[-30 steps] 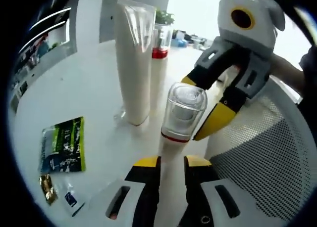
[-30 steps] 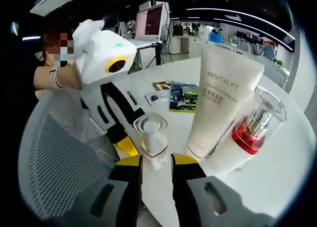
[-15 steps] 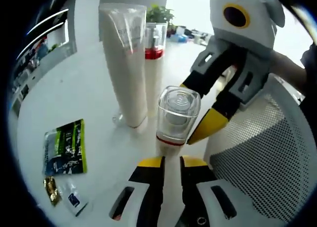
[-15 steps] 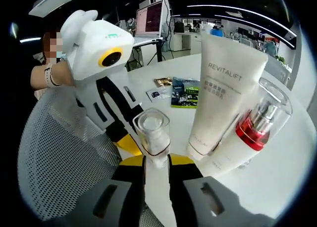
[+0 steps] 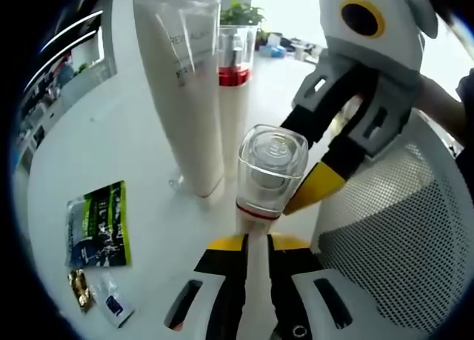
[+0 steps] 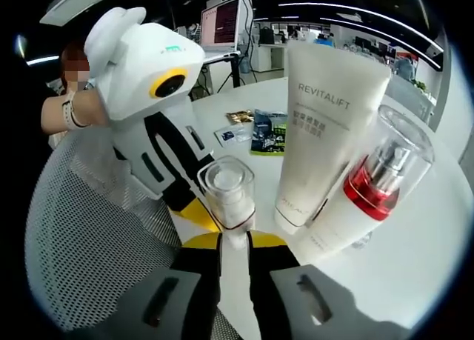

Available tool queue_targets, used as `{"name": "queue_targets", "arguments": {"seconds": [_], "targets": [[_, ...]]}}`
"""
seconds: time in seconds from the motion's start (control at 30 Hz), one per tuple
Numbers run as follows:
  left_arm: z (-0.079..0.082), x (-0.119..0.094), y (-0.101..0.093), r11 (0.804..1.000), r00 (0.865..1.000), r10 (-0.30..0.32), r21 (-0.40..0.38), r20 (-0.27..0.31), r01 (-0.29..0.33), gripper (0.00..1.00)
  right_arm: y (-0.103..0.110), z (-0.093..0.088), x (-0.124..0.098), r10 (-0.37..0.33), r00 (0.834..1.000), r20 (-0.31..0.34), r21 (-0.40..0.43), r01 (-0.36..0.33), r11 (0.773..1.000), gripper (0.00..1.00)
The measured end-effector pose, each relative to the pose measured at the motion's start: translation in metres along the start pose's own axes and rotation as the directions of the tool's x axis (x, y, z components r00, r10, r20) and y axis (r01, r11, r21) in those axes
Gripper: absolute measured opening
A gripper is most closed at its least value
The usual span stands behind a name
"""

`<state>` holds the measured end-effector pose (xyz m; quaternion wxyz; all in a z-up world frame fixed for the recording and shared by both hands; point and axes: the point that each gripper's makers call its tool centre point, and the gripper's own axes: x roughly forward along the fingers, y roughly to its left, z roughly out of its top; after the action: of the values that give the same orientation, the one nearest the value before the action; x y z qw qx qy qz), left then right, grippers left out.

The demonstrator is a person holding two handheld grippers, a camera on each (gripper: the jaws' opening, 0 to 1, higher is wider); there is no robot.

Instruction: Arrange the skincare products in the storage area until every visible bottle or jar stands upright without overlapping.

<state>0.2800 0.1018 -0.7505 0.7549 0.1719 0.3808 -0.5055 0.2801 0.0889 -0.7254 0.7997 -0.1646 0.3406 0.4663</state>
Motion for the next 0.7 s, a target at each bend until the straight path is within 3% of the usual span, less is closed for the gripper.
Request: {"name": "queue_targets", "arguments": {"seconds": [0.7], "targets": [[0.017,0.019,0.002,0.998,1.000,-0.007,0.056,-0.020,0.008,0.10,-0.017,-0.010,-0.007,-0.037,0.999,-0.011,0.042,0.037,0.998,0.13]]}}
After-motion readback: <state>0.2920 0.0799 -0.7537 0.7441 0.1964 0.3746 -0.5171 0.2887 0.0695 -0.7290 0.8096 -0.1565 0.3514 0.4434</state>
